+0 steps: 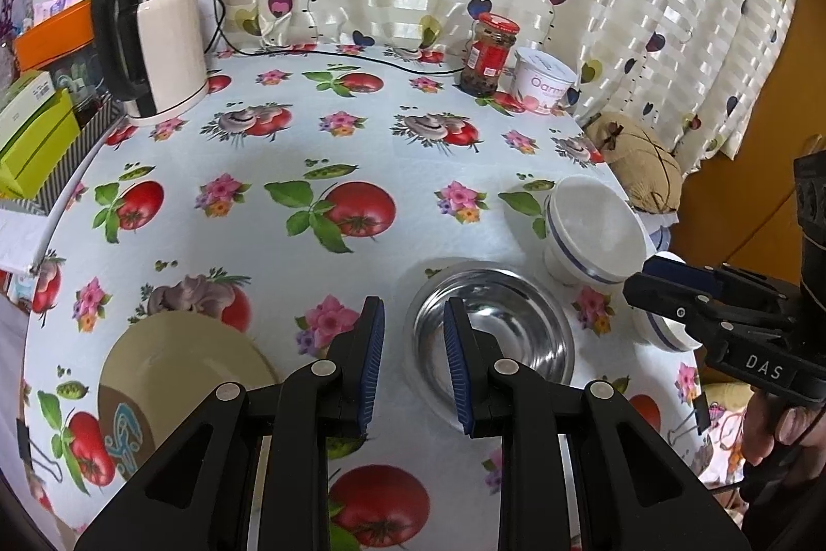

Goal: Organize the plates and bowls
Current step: 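Move both grippers past the steel bowl toward a white bowl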

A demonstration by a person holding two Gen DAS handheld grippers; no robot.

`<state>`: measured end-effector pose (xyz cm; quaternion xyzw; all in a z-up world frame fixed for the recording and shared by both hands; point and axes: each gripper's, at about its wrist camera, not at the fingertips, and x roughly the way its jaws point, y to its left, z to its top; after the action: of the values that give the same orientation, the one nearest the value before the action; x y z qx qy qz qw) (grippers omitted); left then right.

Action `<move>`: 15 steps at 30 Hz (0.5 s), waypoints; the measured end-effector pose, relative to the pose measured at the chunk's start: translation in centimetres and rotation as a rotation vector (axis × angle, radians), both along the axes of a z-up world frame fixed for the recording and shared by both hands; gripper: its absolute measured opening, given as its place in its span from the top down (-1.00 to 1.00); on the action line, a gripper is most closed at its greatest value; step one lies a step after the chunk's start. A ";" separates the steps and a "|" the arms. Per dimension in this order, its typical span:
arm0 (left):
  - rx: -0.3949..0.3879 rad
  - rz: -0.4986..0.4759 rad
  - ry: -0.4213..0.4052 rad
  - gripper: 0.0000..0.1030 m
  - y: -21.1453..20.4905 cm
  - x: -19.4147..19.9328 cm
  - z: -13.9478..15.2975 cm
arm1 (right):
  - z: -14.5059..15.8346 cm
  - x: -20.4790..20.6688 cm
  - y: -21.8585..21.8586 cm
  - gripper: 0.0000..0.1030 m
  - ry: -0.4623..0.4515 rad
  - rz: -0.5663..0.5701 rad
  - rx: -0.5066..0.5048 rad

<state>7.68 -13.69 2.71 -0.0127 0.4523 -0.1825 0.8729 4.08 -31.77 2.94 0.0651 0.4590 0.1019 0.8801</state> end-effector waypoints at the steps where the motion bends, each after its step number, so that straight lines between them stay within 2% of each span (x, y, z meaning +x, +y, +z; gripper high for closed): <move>1: 0.001 -0.004 0.001 0.52 -0.3 0.1 0.0 | 0.0 0.1 -0.2 0.29 -0.001 -0.005 0.002; 15: -0.032 -0.067 0.014 0.52 -3.8 2.6 -0.5 | -0.2 1.5 -3.9 0.29 -0.004 -0.084 0.015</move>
<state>10.25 -17.53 2.18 -0.0129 0.4557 -0.2187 0.8628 5.53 -35.68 2.70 0.0906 0.4535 0.0683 0.8840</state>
